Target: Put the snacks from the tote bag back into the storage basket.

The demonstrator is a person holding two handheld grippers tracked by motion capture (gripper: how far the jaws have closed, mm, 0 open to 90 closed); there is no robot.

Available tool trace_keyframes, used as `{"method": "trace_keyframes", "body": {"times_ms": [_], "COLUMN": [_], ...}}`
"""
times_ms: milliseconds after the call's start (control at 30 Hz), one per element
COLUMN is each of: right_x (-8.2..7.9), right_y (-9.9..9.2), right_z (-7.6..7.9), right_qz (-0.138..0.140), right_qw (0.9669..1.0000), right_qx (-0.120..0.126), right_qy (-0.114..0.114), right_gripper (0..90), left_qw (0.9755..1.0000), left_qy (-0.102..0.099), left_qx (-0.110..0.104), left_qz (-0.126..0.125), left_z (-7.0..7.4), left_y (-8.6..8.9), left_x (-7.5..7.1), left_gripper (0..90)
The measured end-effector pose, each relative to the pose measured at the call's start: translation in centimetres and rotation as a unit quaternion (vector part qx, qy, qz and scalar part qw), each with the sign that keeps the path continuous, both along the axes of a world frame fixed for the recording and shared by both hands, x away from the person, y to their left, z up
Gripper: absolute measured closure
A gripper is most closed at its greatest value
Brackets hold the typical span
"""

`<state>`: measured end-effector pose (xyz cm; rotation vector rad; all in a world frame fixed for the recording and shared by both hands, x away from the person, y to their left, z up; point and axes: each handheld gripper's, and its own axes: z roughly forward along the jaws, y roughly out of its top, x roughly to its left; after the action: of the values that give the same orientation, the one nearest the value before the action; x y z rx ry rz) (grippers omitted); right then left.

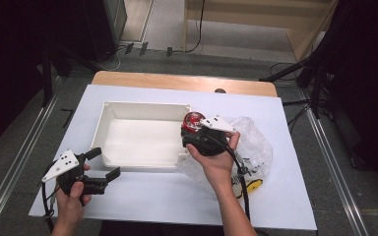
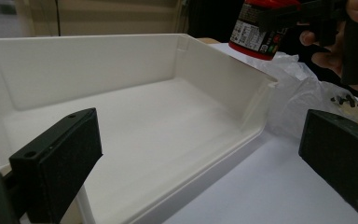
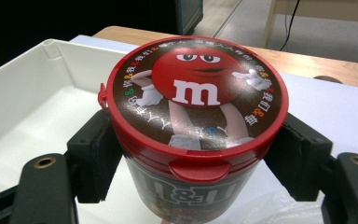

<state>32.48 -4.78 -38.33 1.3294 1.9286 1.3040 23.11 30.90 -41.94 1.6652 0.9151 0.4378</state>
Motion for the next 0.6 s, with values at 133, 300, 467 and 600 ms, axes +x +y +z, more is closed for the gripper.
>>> {"method": "trace_keyframes", "body": {"times_ms": [133, 300, 467, 600], "right_x": [0.07, 0.10, 0.13, 0.16], "right_y": [0.28, 0.51, 0.68, 0.87], "right_z": [0.01, 0.03, 0.05, 0.06], "right_qz": [0.002, 0.005, 0.006, 0.008], "right_qw": [1.0000, 1.0000, 1.0000, 1.0000], "right_qx": [0.001, 0.000, 0.000, -0.001], "right_qy": [0.000, 0.000, 0.000, -0.001], "right_gripper": [25.9, 25.9, 25.9, 25.9], "left_qw": [1.0000, 1.0000, 1.0000, 1.0000], "left_qy": [0.000, 0.001, 0.001, 0.000], "left_qx": [0.000, -0.003, -0.003, -0.003], "left_qz": [0.000, 0.000, -0.001, -0.001], "left_z": [0.00, 0.02, 0.02, 0.04], "left_y": [0.02, 0.05, 0.03, 0.04], "left_x": [0.01, 0.02, 0.02, 0.02], "left_gripper": [0.0, 0.0, 0.0, 0.0]}}
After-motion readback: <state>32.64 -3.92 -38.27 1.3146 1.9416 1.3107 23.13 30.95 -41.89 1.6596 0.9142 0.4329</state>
